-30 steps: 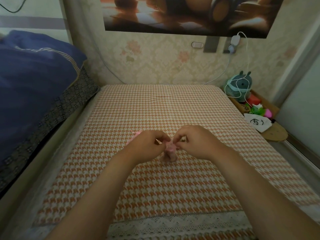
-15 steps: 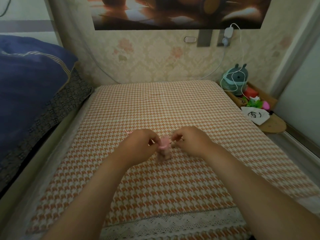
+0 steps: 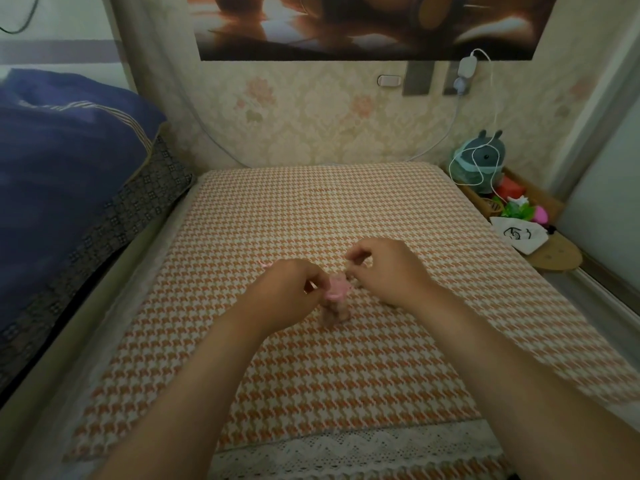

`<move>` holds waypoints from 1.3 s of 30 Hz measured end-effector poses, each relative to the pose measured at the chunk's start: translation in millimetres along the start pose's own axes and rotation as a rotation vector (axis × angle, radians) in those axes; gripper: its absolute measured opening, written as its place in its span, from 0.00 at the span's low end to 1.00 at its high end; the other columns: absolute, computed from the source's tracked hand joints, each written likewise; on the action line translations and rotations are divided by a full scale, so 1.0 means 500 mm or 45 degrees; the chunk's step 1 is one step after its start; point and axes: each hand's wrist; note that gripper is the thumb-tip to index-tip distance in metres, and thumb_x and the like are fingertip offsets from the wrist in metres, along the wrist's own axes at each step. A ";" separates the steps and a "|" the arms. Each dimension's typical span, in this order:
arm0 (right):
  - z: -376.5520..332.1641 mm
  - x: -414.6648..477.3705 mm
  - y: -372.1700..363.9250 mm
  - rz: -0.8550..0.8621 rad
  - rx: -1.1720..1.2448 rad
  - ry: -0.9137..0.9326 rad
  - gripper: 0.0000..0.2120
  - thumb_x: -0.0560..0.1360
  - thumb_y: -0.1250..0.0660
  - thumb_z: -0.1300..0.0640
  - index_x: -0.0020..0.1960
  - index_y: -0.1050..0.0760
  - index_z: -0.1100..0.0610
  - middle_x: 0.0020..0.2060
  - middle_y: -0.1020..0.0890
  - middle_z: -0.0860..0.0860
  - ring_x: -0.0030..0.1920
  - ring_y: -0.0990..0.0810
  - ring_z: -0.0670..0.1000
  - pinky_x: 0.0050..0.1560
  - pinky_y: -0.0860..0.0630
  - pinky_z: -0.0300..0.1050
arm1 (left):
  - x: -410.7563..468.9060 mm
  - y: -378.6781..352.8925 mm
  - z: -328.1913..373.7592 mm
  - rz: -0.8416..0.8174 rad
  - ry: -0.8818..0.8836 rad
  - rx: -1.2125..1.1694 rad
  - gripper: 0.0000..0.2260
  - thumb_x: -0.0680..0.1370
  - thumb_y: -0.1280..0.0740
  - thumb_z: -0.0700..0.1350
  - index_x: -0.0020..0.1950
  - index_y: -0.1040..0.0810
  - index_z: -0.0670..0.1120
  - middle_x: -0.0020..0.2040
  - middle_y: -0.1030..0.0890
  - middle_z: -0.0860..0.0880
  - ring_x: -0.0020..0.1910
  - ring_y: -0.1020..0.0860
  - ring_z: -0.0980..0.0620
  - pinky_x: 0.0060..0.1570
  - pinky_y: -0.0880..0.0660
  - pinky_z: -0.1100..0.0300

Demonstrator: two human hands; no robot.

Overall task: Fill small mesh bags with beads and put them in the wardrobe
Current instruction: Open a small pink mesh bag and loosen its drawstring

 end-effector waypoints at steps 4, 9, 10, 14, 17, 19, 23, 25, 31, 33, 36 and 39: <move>-0.033 -0.018 0.015 -0.005 0.226 0.101 0.05 0.73 0.25 0.50 0.47 0.18 0.43 0.42 0.17 0.36 0.40 0.22 0.31 0.43 0.26 0.36 | -0.001 0.000 0.004 0.024 0.007 -0.022 0.04 0.77 0.29 0.48 0.49 0.15 0.54 0.43 0.18 0.60 0.41 0.21 0.64 0.45 0.21 0.61; -0.059 -0.031 0.021 -0.141 0.027 0.180 0.07 0.73 0.27 0.43 0.48 0.17 0.44 0.41 0.17 0.35 0.44 0.19 0.37 0.48 0.19 0.46 | -0.010 0.003 0.006 0.017 0.023 -0.059 0.05 0.77 0.30 0.50 0.46 0.14 0.54 0.41 0.16 0.58 0.40 0.20 0.62 0.45 0.20 0.57; -0.061 -0.031 0.023 -0.147 0.008 0.183 0.08 0.73 0.27 0.42 0.48 0.16 0.44 0.41 0.17 0.36 0.44 0.19 0.37 0.48 0.19 0.47 | -0.011 0.004 0.006 0.021 0.035 -0.070 0.05 0.77 0.30 0.50 0.46 0.13 0.54 0.40 0.16 0.58 0.39 0.20 0.61 0.45 0.20 0.57; -0.067 -0.032 0.031 -0.200 -0.111 0.184 0.08 0.75 0.29 0.42 0.50 0.15 0.43 0.43 0.16 0.37 0.45 0.19 0.39 0.49 0.19 0.47 | -0.013 0.007 0.006 0.028 0.101 -0.119 0.06 0.76 0.30 0.50 0.47 0.13 0.56 0.38 0.18 0.62 0.38 0.20 0.63 0.42 0.20 0.59; -0.065 -0.033 0.030 -0.262 -0.160 0.201 0.08 0.78 0.31 0.44 0.51 0.14 0.43 0.44 0.15 0.38 0.45 0.19 0.39 0.49 0.20 0.47 | -0.011 0.007 0.006 0.026 0.151 -0.166 0.06 0.76 0.32 0.52 0.45 0.14 0.57 0.33 0.19 0.64 0.34 0.21 0.63 0.33 0.22 0.62; -0.057 -0.029 0.026 -0.230 -0.035 0.184 0.07 0.78 0.31 0.48 0.53 0.14 0.45 0.46 0.15 0.38 0.46 0.19 0.38 0.49 0.21 0.43 | -0.008 0.004 0.005 0.051 0.186 -0.188 0.10 0.77 0.33 0.52 0.39 0.16 0.55 0.28 0.21 0.61 0.26 0.25 0.60 0.26 0.29 0.63; -0.031 -0.013 0.015 -0.066 0.066 0.111 0.07 0.79 0.31 0.52 0.55 0.16 0.45 0.51 0.18 0.37 0.42 0.24 0.30 0.43 0.31 0.32 | 0.001 0.001 0.002 0.138 0.300 -0.199 0.15 0.77 0.33 0.48 0.32 0.21 0.45 0.26 0.24 0.48 0.22 0.31 0.55 0.26 0.32 0.59; -0.017 -0.005 0.008 -0.040 0.037 0.063 0.08 0.79 0.31 0.53 0.55 0.16 0.44 0.53 0.17 0.38 0.42 0.24 0.30 0.43 0.30 0.32 | 0.002 0.004 0.001 0.173 0.322 -0.174 0.12 0.77 0.32 0.49 0.34 0.19 0.49 0.29 0.20 0.52 0.26 0.24 0.56 0.30 0.26 0.59; -0.009 0.021 -0.039 -0.168 -0.082 0.032 0.11 0.80 0.32 0.55 0.61 0.18 0.48 0.60 0.17 0.45 0.58 0.19 0.47 0.59 0.22 0.49 | 0.003 0.009 -0.014 0.127 0.319 -0.250 0.09 0.76 0.30 0.44 0.39 0.19 0.58 0.41 0.17 0.58 0.41 0.19 0.60 0.38 0.22 0.65; -0.014 0.031 -0.058 -0.235 -0.153 0.063 0.14 0.80 0.33 0.53 0.65 0.20 0.48 0.63 0.18 0.47 0.61 0.20 0.50 0.59 0.22 0.50 | 0.003 0.011 -0.022 0.105 0.307 -0.302 0.08 0.76 0.30 0.43 0.45 0.17 0.58 0.45 0.18 0.60 0.44 0.21 0.64 0.39 0.26 0.71; -0.020 0.042 -0.083 -0.353 -0.352 0.120 0.11 0.79 0.33 0.53 0.59 0.18 0.42 0.54 0.16 0.46 0.53 0.18 0.52 0.43 0.26 0.44 | 0.002 0.013 -0.029 0.058 0.283 -0.329 0.09 0.76 0.30 0.44 0.54 0.15 0.54 0.48 0.18 0.62 0.46 0.22 0.68 0.42 0.27 0.72; -0.021 0.049 -0.096 -0.418 -0.468 0.100 0.07 0.77 0.33 0.52 0.43 0.19 0.43 0.39 0.20 0.46 0.40 0.19 0.52 0.32 0.33 0.41 | 0.004 0.013 -0.031 0.040 0.259 -0.332 0.09 0.77 0.30 0.46 0.56 0.15 0.53 0.46 0.20 0.63 0.46 0.23 0.70 0.44 0.28 0.73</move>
Point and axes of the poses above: each hand's wrist, its own x-axis towards the middle knuckle, its own y-axis out of the back of the hand, z = x × y
